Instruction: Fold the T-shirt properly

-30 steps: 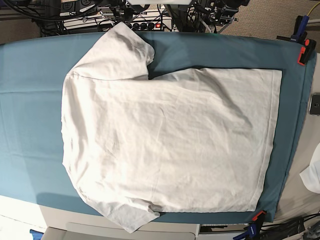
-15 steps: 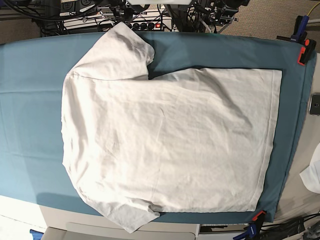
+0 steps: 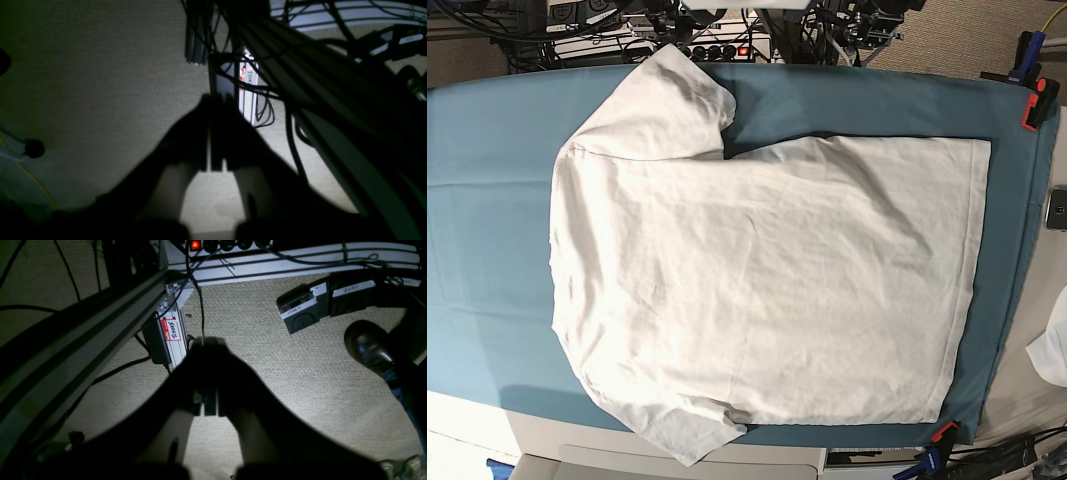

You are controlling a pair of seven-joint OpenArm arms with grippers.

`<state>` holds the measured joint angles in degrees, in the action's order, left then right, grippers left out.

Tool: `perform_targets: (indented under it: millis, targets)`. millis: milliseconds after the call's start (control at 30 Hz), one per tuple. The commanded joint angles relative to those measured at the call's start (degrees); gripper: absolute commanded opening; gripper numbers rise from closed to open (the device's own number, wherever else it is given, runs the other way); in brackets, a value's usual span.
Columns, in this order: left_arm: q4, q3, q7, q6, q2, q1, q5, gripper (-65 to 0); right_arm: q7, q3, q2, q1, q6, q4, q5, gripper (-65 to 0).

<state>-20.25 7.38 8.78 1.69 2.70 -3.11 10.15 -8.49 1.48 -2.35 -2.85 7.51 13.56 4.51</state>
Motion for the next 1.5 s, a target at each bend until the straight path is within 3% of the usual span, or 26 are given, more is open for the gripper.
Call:
perform_targets:
  millis: [0, 867, 933, 1067, 1467]
  targets:
    - [-0.3, 0.0, 0.0, 0.0, -0.1, 0.1, 0.1, -65.0, 0.6, 0.0, -0.2, 0.2, 0.1, 0.3, 0.0, -64.8]
    - [-1.0, -0.1, -0.6, 0.1, 0.0, -0.1, 0.1, -65.0, 0.5, -0.1, -0.3, -0.1, 0.0, 1.2, 0.0, -64.8]
    - [-3.0, -0.1, 0.4, 0.5, 0.5, -0.9, 0.2, -65.0, -0.3, -0.1, -0.9, -1.3, -0.2, 3.7, 0.0, -64.8]
    - [-10.0, 0.0, 4.4, 5.0, 1.9, -4.7, 1.4, -65.0, -3.0, -0.1, -2.5, -5.3, -2.6, 11.0, 0.0, -64.8]
    - [-34.7, -0.1, 8.3, 4.9, 9.3, -25.4, 3.1, -65.0, -5.1, -0.1, -11.2, -25.4, -2.8, 34.5, 2.7, -64.8]
